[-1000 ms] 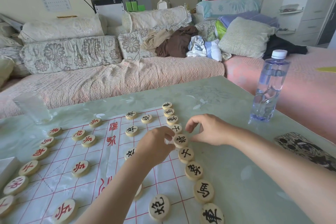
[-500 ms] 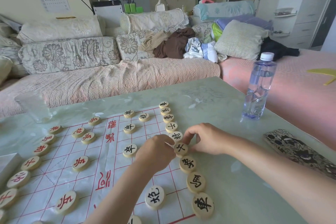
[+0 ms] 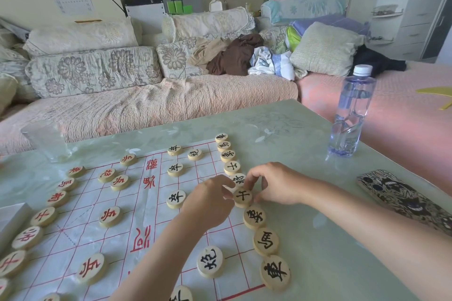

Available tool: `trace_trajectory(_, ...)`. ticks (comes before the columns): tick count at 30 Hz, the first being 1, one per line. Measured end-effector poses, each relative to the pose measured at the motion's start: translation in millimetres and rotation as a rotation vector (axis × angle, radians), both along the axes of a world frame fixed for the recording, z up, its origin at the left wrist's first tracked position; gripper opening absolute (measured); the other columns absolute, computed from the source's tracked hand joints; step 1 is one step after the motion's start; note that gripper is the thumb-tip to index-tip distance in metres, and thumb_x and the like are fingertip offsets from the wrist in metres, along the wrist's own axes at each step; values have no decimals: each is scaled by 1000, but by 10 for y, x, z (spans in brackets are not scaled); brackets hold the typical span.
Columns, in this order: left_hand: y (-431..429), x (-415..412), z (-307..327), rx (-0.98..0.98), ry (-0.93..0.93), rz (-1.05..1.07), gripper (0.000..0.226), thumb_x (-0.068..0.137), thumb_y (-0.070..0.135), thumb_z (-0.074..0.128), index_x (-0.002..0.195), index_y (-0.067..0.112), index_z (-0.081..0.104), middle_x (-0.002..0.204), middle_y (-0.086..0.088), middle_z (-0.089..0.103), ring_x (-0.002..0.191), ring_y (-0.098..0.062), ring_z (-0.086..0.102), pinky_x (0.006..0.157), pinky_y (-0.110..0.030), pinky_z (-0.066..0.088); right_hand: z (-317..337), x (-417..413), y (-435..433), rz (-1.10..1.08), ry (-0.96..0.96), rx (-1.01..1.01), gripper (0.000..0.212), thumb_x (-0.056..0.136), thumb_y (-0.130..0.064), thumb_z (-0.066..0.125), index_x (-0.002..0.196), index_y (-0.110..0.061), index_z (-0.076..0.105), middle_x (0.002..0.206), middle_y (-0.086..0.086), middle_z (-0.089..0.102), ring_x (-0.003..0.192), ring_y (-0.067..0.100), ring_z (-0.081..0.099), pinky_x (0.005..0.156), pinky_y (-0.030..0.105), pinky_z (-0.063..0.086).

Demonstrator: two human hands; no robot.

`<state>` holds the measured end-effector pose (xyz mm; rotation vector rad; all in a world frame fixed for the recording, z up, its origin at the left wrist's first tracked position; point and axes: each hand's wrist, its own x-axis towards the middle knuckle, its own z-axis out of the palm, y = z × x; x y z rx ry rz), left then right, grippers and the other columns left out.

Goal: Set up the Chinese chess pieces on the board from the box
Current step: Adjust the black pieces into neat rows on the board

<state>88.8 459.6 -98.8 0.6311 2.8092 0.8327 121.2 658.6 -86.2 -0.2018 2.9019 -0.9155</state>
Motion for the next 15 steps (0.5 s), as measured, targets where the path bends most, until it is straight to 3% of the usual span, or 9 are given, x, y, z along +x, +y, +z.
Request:
trace_trajectory(6, -30, -29, -3, 24, -7, 4, 30, 84, 21, 64, 110, 36, 58, 97, 20, 66, 87, -9, 62, 79, -32, 55, 1, 11, 36, 8, 3, -10, 28, 73, -24, 86, 91, -36, 68, 66, -44, 54, 59, -13, 52, 51, 9, 35)
trace_trajectory(11, -22, -28, -14, 34, -58, -13, 29, 81, 25, 69, 107, 34, 61, 94, 18, 69, 86, -9, 63, 79, -31, 55, 7, 27, 21, 24, -9, -16, 25, 78, -18, 83, 96, -29, 69, 58, -48, 49, 51, -12, 48, 49, 8, 35)
trace_trajectory(15, 23, -41, -17, 101, -50, -12, 28, 83, 20, 64, 106, 35, 60, 94, 18, 69, 82, -7, 62, 79, -30, 55, -36, -10, 21, 8, 6, -12, 28, 72, -26, 87, 89, -35, 66, 71, -37, 60, 57, -7, 52, 52, 12, 39)
